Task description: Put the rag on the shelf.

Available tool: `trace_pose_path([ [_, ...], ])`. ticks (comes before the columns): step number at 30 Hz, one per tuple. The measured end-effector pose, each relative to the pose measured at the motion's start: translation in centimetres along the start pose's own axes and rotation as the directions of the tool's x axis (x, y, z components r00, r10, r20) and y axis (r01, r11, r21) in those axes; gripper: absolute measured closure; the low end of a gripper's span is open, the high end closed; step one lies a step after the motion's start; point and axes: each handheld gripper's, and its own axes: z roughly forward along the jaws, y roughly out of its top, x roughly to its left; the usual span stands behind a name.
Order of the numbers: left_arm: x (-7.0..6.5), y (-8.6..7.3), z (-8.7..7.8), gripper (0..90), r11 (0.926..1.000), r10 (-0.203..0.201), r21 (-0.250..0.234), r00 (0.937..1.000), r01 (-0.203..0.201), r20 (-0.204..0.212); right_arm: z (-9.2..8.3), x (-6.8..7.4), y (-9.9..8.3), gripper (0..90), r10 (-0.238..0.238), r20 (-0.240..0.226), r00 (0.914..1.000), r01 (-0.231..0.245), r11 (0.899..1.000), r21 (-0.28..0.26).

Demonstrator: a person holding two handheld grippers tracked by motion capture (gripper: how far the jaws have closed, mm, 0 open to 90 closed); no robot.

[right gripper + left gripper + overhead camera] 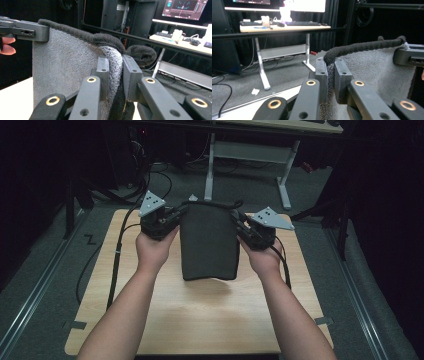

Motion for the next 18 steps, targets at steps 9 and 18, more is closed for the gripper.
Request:
trace_pose_path([
  [9, 2.0, -0.5, 2.8, 83.2, 0.9992, -0.017, 0.036, 0.9999, 0.017, 0.003, 3.4, -2.0, -0.7, 78.2, 0.002, 0.003, 1.0000, -0.002, 0.999, 0.033],
  [18, 2.7, 0.9, 3.8, 83.1, 0.9994, 0.002, 0.035, 0.9999, -0.002, -0.014, 4.9, -3.0, 0.2, 78.1, -0.015, 0.017, 0.9997, 0.015, 0.999, 0.041],
])
